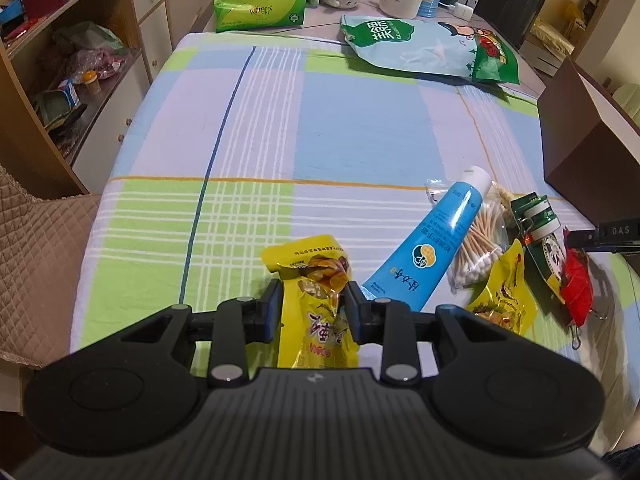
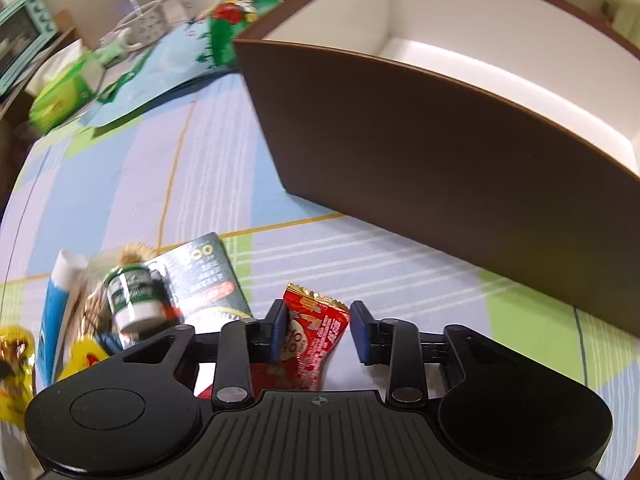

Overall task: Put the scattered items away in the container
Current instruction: 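Lift the yellow pouch and red packet and carry both over the box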

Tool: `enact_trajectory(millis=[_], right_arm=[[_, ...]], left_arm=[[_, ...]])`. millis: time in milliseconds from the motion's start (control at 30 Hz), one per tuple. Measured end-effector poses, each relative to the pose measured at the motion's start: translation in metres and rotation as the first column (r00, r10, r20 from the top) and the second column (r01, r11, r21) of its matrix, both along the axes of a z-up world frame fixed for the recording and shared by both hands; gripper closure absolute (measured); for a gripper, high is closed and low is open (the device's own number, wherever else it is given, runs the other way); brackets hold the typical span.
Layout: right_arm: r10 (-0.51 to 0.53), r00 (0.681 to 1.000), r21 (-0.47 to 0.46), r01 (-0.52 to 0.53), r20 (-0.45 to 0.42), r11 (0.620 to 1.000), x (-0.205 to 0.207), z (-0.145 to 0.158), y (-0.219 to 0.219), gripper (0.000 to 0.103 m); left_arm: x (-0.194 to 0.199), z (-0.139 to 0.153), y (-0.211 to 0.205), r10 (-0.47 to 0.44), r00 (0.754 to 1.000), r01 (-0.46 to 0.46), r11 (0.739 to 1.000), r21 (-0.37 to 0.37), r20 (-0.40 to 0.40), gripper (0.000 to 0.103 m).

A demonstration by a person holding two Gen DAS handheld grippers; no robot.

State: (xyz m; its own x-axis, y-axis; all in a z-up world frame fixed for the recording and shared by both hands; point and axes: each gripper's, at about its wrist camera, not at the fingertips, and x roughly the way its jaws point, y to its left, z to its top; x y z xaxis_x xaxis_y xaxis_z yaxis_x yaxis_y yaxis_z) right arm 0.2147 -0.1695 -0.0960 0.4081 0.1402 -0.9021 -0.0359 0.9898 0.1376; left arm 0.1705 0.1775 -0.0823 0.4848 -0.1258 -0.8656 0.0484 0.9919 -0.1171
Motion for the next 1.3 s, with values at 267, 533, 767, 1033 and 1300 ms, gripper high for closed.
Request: enact_trajectory(millis=[267,533,767,1033,1300], right_arm=[[0.012,0.995,0.076,-0.020,0.103,0.997,-0.030,0.025,-0.023,0.088],[0.010,0.985,0.191,-0.043,0.171,0.981,-0.059,0.051,-0.045,0.088],[0.025,0.979,0.267,-0.080,0.204,0.960,-0.061,0.068,-0.063,0.088],[0.091,0.968,0.309,-0.163,0.235,0.937,-0.065,0.093,-0.089,0.088],[0.121,0.942,0.317,-0.224,0.313,0.921,-0.055,0.136,-0.134,0.088]], left_arm=[[-0.011,0.018,-0.005,-0.014,0.999,0.014,1.000,0.000,0.052,0.093],[-0.037,0.035,-0.022,-0.013,0.996,0.011,1.000,0.020,0.084,0.094],[-0.056,0.058,-0.047,-0.005,0.992,0.003,1.000,0.012,0.127,0.094],[-0.054,0.095,-0.099,-0.072,0.978,0.076,0.997,-0.014,0.197,0.094],[-0.023,0.141,-0.171,-0.220,0.927,0.236,0.972,-0.017,0.304,0.094]])
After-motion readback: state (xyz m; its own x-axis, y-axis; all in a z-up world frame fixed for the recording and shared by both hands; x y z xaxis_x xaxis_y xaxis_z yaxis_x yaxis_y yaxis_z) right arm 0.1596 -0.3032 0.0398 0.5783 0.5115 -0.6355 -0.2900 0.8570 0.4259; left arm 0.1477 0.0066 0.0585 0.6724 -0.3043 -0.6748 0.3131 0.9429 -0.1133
